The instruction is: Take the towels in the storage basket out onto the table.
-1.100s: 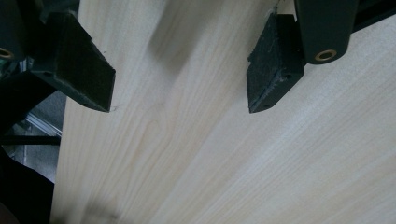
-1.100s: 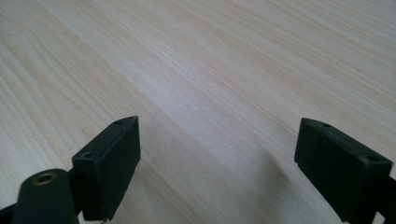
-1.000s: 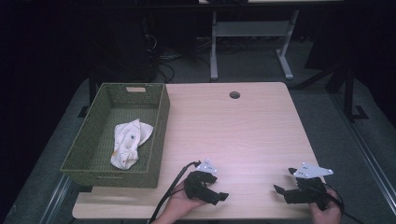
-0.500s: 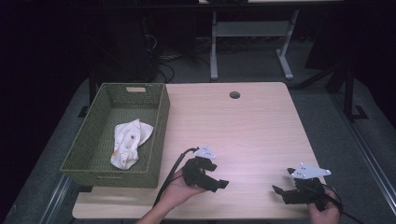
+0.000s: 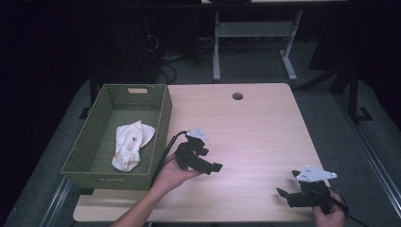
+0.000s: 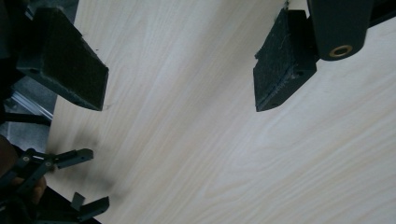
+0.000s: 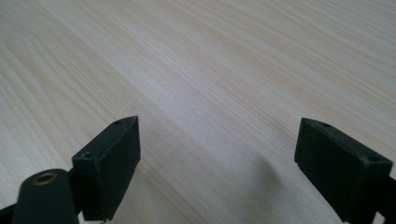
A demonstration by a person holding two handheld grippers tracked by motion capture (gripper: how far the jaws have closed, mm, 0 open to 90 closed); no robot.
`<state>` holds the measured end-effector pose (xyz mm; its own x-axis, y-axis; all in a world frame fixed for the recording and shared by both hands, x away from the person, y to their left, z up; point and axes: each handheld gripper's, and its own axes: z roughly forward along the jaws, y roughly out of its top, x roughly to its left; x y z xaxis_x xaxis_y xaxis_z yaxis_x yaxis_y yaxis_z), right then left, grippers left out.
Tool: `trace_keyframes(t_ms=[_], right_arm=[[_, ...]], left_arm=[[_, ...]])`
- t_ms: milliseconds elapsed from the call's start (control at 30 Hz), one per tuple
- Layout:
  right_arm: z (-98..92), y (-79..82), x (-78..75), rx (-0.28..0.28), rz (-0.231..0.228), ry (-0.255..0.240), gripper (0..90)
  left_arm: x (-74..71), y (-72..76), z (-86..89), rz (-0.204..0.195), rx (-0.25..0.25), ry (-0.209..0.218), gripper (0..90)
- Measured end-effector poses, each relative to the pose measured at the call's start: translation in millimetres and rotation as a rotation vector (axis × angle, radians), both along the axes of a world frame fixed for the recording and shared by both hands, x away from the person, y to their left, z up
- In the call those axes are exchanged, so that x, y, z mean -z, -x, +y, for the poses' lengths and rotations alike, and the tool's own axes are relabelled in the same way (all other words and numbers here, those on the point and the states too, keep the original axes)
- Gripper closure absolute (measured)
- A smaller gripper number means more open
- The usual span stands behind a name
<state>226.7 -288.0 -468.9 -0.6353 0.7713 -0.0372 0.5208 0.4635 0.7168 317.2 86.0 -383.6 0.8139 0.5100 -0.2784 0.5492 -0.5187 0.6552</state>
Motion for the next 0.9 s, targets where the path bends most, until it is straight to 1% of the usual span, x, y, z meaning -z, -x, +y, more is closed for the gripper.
trace_keyframes(t_ms=[67,133,233,267,333,367,467,600,733,833,900], right_arm=[[0.0,0.0,-0.3,-0.002,-0.004,0.001,14.0],[0.1,0.7,-0.7,-0.002,-0.004,-0.002,14.0],[-0.7,1.4,-1.0,0.001,-0.005,-0.004,14.0],[-1.2,1.4,-1.0,0.002,-0.006,-0.007,14.0],[-1.2,1.4,-1.0,0.002,-0.006,-0.007,14.0],[-1.0,1.4,-1.1,0.001,-0.006,-0.008,14.0],[-0.8,1.4,-1.1,-0.001,-0.005,-0.005,14.0],[-0.6,1.3,-1.6,-0.003,-0.007,-0.002,14.0],[-1.6,1.8,-2.0,-0.002,-0.010,-0.003,14.0],[-2.3,2.6,-2.5,0.001,-0.010,-0.006,14.0],[-2.2,2.6,-2.6,0.002,-0.010,-0.006,14.0]], left_arm=[[-4.0,-2.3,2.0,-0.006,-0.011,-0.012,19.1],[-8.1,-4.0,4.3,-0.002,-0.019,0.004,19.0],[-13.4,-6.3,7.2,-0.004,-0.025,-0.003,18.2],[-15.4,-7.6,8.9,-0.002,-0.024,-0.001,18.2],[-18.4,-9.1,11.1,-0.001,-0.020,-0.009,18.2],[-21.9,-10.9,14.2,0.006,-0.023,0.000,18.2],[-25.3,-13.0,17.5,0.004,-0.030,-0.002,17.8],[-31.7,-17.2,24.6,0.014,-0.031,0.009,17.6],[-40.4,-20.4,33.9,0.012,-0.028,0.024,17.3],[-46.8,-22.9,42.8,0.019,-0.033,0.038,17.3],[-51.1,-24.1,49.5,0.011,-0.041,0.028,17.3]])
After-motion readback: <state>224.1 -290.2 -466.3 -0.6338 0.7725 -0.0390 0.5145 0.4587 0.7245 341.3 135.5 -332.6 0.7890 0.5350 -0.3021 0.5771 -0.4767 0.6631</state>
